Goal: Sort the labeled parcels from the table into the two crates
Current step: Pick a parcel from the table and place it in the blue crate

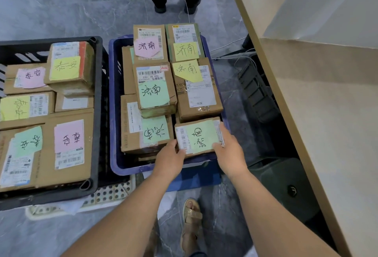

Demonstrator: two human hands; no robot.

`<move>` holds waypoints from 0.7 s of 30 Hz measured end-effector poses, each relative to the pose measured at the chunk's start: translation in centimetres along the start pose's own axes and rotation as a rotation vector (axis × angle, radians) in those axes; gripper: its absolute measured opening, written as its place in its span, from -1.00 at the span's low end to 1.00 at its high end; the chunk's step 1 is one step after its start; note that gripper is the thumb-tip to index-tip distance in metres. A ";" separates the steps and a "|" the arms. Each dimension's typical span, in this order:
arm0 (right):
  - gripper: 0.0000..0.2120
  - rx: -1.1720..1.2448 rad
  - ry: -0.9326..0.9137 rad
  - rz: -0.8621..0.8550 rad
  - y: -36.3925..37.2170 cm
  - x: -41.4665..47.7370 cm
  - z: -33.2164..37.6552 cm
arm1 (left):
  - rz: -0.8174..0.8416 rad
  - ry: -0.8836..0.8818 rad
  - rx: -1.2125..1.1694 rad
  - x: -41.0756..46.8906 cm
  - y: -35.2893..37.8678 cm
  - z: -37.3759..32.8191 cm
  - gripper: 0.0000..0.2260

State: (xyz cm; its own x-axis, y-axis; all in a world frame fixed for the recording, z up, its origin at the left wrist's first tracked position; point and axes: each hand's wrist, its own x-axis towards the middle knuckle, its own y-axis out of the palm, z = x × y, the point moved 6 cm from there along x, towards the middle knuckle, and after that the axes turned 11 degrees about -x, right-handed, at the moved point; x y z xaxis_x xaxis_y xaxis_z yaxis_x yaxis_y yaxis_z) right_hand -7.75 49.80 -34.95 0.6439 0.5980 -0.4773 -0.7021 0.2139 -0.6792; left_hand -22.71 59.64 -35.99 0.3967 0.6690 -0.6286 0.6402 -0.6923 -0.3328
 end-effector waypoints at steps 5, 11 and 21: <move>-0.38 -0.086 -0.049 0.011 1.3 -0.1 0.0 | -0.069 -0.012 -0.041 -0.3 -0.9 0.6 -0.72; -0.39 -0.088 -0.089 0.012 1.1 0.0 -0.1 | -0.124 0.019 -0.065 -0.8 -1.4 0.2 -0.74; -0.31 -0.165 -0.106 0.047 0.9 -0.6 -0.7 | -0.110 -0.016 -0.046 -0.8 -0.7 0.6 -0.72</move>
State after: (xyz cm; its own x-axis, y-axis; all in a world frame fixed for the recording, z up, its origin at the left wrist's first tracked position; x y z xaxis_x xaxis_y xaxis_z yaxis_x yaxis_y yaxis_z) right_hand -8.57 49.05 -35.66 0.5697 0.6840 -0.4557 -0.6658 0.0589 -0.7438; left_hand -23.86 59.40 -35.69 0.3124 0.7354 -0.6013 0.7088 -0.6019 -0.3678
